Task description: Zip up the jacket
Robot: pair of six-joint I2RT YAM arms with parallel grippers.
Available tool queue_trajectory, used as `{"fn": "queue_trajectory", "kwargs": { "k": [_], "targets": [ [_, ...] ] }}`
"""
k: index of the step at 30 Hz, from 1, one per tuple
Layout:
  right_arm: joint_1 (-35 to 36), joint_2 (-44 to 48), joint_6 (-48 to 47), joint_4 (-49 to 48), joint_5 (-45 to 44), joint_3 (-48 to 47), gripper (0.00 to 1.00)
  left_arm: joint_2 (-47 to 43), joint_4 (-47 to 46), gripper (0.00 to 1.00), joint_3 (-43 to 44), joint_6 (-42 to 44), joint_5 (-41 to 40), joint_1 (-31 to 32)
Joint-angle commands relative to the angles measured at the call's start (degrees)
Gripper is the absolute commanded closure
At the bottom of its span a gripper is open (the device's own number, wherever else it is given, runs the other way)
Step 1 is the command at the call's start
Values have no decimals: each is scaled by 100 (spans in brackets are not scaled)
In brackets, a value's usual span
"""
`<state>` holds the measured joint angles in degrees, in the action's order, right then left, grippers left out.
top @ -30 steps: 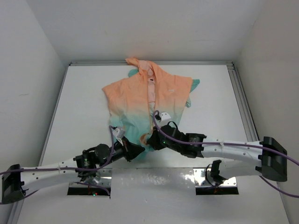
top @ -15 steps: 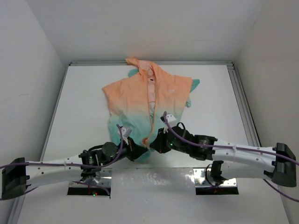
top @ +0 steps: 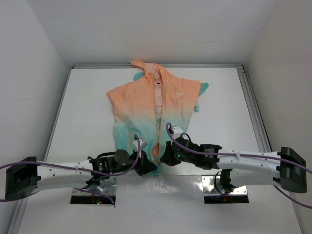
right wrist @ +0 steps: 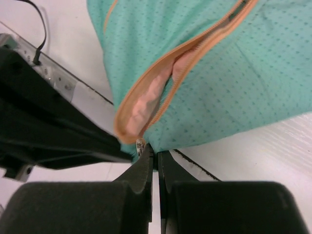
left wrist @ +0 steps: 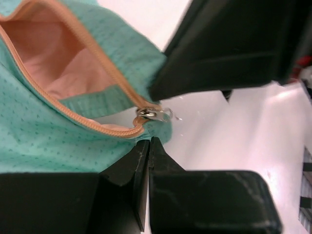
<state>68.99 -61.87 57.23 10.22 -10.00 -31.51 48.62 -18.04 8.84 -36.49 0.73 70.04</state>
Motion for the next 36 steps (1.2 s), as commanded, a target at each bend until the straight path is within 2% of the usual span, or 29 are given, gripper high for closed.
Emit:
{"fn": "queue_trajectory", "kwargs": {
  "k": [1,5,10,11,15,18,20,21,22,23,24,25,26,30,34,36],
  "targets": [
    [0,-141,156,-336,-450,39,100,-230,-279,100,-67,-60,559,124],
    [26,-326,157,-424,-424,40,100,121,-348,100,-14,10,884,150],
    [132,-274,139,-206,-555,-48,100,561,-323,100,12,54,920,194],
    [228,-152,122,-91,-651,-118,88,552,-297,100,-5,54,868,185],
    [448,331,42,611,-960,-242,51,412,-121,100,91,98,735,194],
    [615,622,42,1094,-969,-268,43,420,-77,100,91,151,718,194],
    [764,728,42,1402,-969,-312,42,473,-24,100,152,151,735,194],
    [817,763,8,1387,-882,-304,48,482,-24,100,153,160,796,185],
    [905,781,-10,1352,-750,-286,57,516,-33,100,144,160,797,185],
    [949,790,24,1256,-540,-268,77,534,-33,100,136,160,762,185],
    [1028,808,42,1133,-451,-181,88,561,-24,100,135,151,762,194],
    [1150,825,60,1018,-398,-119,97,613,-15,100,162,142,762,185],
    [1204,860,182,695,-380,-14,100,622,2,100,188,151,797,194],
    [1266,975,411,-361,-196,819,100,578,-85,100,109,98,735,185],
    [1266,764,394,-1082,-143,1050,79,552,-173,100,74,46,762,194],
    [1266,641,420,-1565,-125,1163,76,543,-234,100,65,10,779,194]
  ]
}}
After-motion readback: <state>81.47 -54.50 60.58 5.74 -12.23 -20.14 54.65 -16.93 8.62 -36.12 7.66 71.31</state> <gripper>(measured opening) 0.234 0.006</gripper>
